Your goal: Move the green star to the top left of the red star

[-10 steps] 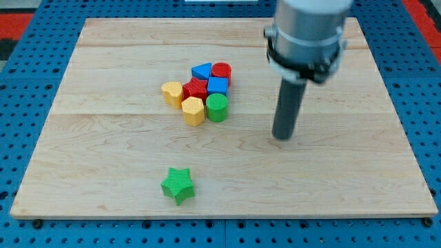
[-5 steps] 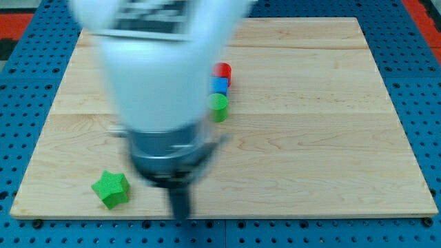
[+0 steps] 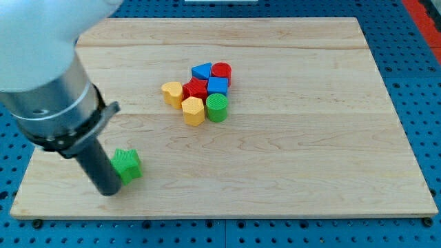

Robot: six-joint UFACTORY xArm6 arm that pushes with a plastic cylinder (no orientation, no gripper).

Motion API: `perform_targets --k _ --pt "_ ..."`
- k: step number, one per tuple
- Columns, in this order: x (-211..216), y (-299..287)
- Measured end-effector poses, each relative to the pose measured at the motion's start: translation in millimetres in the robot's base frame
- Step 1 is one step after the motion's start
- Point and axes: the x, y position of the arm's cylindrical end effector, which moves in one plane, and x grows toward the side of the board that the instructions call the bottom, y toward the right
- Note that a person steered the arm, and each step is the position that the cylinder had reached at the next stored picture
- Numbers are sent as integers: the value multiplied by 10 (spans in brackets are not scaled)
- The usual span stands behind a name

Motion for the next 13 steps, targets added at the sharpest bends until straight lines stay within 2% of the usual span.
perform_targets --k 1,2,3,4,5,6,7,8,9,10,11,13 --pt "-17 383" --pt "-239 343" --pt "-515 17" --pt "-374 -488" --pt "-374 -326" --pt "-500 81" --pt "-894 -82" --pt "-898 -369" --pt "-647 -435" --pt "-785 -840" --pt "-1107 -662" --pt "-1406 -208"
